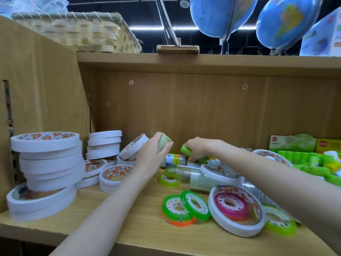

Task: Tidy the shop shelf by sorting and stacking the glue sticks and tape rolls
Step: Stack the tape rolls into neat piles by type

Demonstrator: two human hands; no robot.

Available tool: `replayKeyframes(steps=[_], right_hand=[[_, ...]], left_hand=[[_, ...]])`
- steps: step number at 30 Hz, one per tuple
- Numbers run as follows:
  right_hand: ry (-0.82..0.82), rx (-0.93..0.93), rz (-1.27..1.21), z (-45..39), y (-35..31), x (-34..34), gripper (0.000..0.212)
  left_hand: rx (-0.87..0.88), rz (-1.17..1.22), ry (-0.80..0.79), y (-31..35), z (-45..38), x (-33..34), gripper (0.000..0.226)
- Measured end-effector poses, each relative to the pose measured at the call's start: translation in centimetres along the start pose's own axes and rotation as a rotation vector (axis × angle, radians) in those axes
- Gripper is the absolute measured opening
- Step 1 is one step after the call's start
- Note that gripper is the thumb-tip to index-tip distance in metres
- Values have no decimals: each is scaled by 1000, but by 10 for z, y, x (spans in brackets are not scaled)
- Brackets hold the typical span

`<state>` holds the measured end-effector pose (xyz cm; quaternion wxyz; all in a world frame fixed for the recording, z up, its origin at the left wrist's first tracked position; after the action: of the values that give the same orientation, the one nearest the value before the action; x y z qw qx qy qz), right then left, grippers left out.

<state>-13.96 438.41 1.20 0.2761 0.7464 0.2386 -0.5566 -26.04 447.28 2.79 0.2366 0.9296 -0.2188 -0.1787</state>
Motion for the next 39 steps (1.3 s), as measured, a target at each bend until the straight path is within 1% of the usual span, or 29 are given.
replayKeyframes(steps=[4, 6, 7, 8, 10, 13, 17, 19, 21, 24, 27, 31, 35, 37, 39], right_hand=[[-20, -8, -11, -4, -7, 9, 32], [12, 7, -35, -5, -4, 8, 21], [45, 20, -52, -6, -1, 6, 20], [87, 37, -81, -7, 2, 0, 23], [197, 75, -191, -7, 11, -18, 27], [367, 101, -336, -2, 22, -52, 19], [545, 164, -479, 21, 45, -90, 15], [624, 214, -577, 40, 68, -106, 13], [675, 268, -641, 64, 98, -120, 14], [721, 372, -645, 108, 151, -134, 17], [749, 467, -592, 159, 204, -146, 16], [737, 591, -513, 223, 274, -153, 16], [669, 670, -437, 253, 323, -145, 16], [640, 667, -433, 252, 332, -136, 17], [633, 638, -495, 241, 334, -123, 18]], left_hand=[[2, -19, 6, -3, 4, -4, 26], [-4, -22, -6, -4, 6, -4, 27], [-5, -17, -11, -5, 6, -3, 27], [-2, -10, -11, -4, 6, -3, 27], [-6, 6, -8, -3, 6, -3, 27], [-24, 26, -4, -2, 5, -3, 25], [-10, 38, 47, 7, -2, -7, 21], [-3, 35, 69, 18, -9, -7, 18], [17, 24, 80, 35, -16, -3, 21], [91, 40, 90, 72, -28, 11, 26], [176, 106, 31, 122, -35, 45, 27], [293, 168, -144, 202, -23, 118, 30], [380, 72, -329, 257, -3, 196, 32], [427, -13, -417, 270, 8, 228, 33], [445, -49, -482, 273, 17, 253, 33]])
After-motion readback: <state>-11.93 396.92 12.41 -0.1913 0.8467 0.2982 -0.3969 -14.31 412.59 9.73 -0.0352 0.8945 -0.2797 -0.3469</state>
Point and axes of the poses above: each hand's wrist, its own z-axis away from the middle knuckle, its own x-axis out of the palm, y = z × x, the point moved 9 cm from there along -z, towards the middle knuckle, and after that the axes turned 14 degrees about y, right-handed, at the moved point
